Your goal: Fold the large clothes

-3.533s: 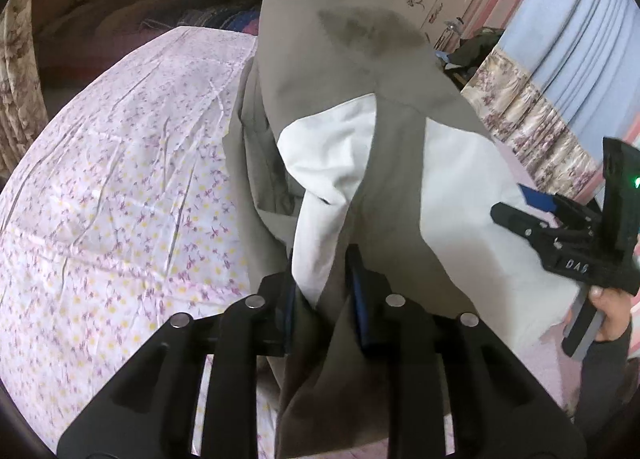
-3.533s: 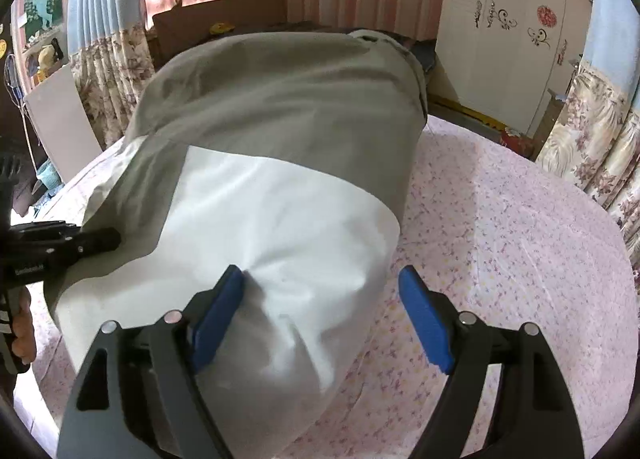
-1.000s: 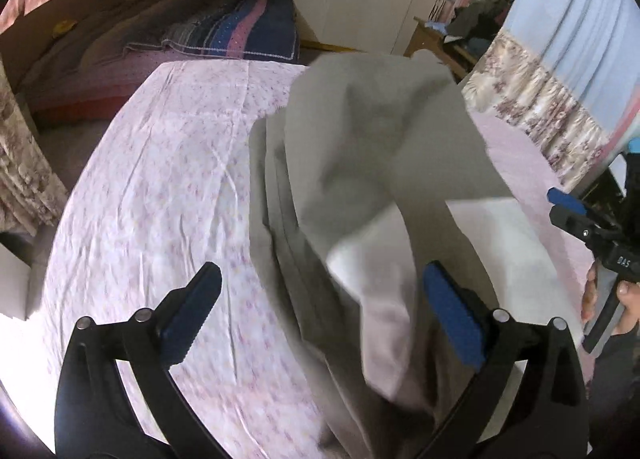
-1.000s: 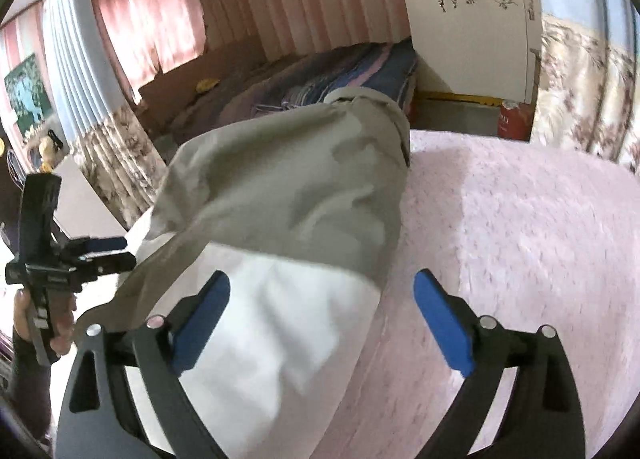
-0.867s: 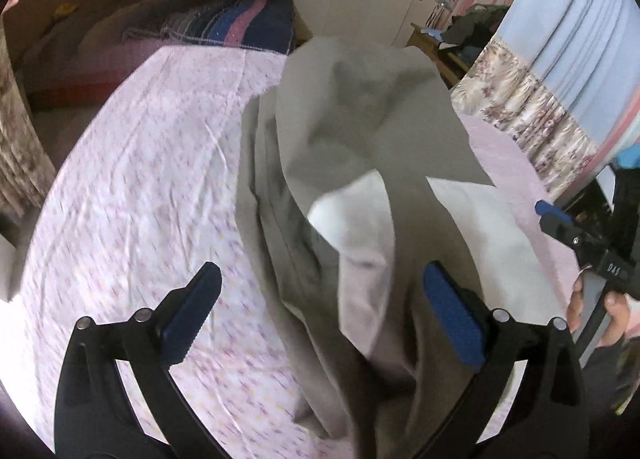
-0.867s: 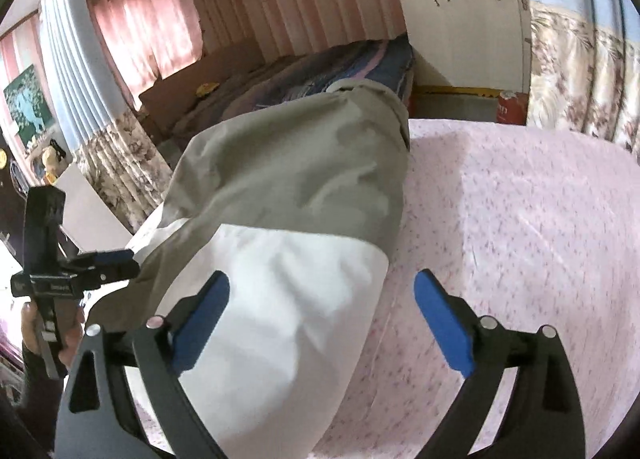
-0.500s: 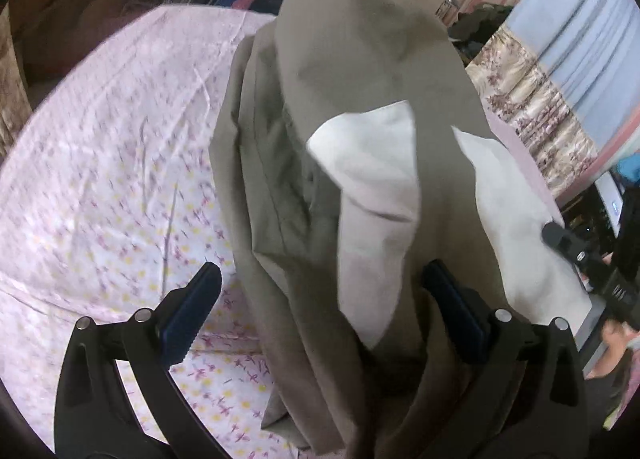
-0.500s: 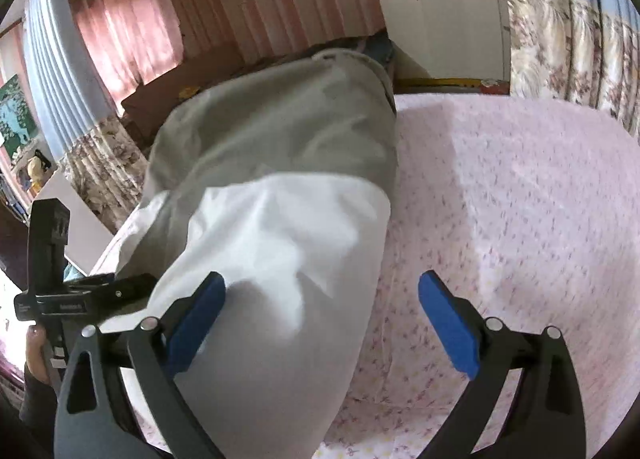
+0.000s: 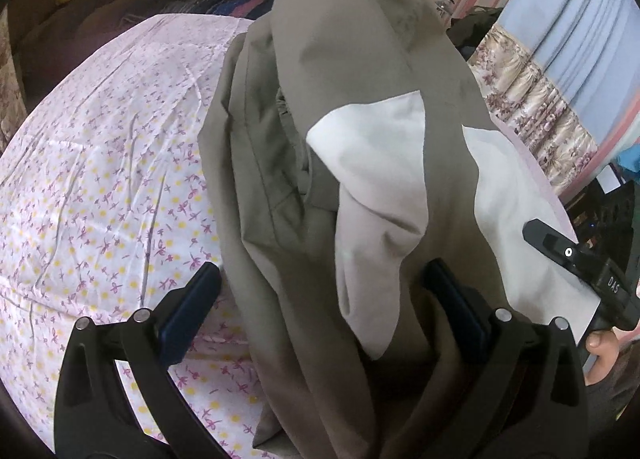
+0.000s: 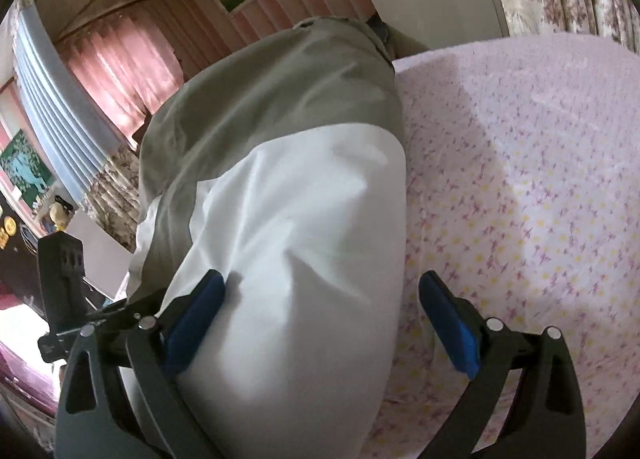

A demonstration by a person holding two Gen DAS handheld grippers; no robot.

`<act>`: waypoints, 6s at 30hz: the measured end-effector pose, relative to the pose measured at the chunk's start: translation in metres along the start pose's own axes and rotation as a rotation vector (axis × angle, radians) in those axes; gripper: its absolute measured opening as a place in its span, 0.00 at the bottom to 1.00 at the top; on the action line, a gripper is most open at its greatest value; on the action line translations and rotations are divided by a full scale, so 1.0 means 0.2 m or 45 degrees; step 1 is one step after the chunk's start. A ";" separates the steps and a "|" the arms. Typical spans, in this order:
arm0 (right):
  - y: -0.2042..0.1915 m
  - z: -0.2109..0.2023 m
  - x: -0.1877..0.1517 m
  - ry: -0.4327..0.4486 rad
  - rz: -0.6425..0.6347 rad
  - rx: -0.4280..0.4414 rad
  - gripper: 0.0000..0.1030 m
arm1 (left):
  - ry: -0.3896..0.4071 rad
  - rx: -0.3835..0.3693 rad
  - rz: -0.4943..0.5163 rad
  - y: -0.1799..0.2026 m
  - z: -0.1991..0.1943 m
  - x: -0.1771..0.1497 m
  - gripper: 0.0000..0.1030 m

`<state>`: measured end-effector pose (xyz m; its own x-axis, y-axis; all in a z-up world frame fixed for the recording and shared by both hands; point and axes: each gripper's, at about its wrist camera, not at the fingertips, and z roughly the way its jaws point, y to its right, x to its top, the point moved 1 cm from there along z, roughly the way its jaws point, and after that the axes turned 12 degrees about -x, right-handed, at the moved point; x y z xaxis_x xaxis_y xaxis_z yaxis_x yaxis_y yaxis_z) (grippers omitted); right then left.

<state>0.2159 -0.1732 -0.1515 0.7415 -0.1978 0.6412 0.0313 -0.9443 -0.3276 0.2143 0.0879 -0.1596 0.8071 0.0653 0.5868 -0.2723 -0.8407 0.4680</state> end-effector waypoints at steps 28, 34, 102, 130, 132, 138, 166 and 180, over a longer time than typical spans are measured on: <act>0.01 -0.32 0.18 0.326 -0.223 -0.021 0.34 | 0.196 -0.008 0.161 0.46 0.03 0.13 0.22; 0.35 -0.54 0.26 0.392 -0.231 -0.131 0.34 | 0.197 -0.104 0.249 0.85 0.16 0.18 0.21; 0.12 -1.42 -0.12 0.595 -0.208 -0.768 0.98 | 0.507 0.439 0.308 1.24 -0.75 -0.21 0.97; 0.15 -1.40 -0.12 0.595 -0.201 -0.791 0.98 | 0.487 0.499 0.352 1.26 -0.72 -0.23 0.97; 0.15 -1.40 -0.13 0.590 -0.202 -0.795 0.98 | 0.484 0.498 0.337 1.25 -0.72 -0.23 0.97; 0.15 -1.39 -0.13 0.586 -0.200 -0.800 0.98 | 0.481 0.504 0.326 1.24 -0.72 -0.23 0.97; 0.21 -1.29 -0.11 0.522 -0.213 -0.828 0.98 | 0.507 0.496 0.391 1.26 -0.73 -0.22 0.97; 0.22 -1.25 -0.10 0.502 -0.227 -0.831 0.98 | 0.459 0.456 0.335 1.23 -0.71 -0.21 0.97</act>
<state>0.0340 -0.2764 -0.0047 0.4658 0.0078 0.8848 -0.3636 -0.9099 0.1995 0.0390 -0.0450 0.0249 0.4894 -0.0445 0.8709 -0.1948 -0.9790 0.0594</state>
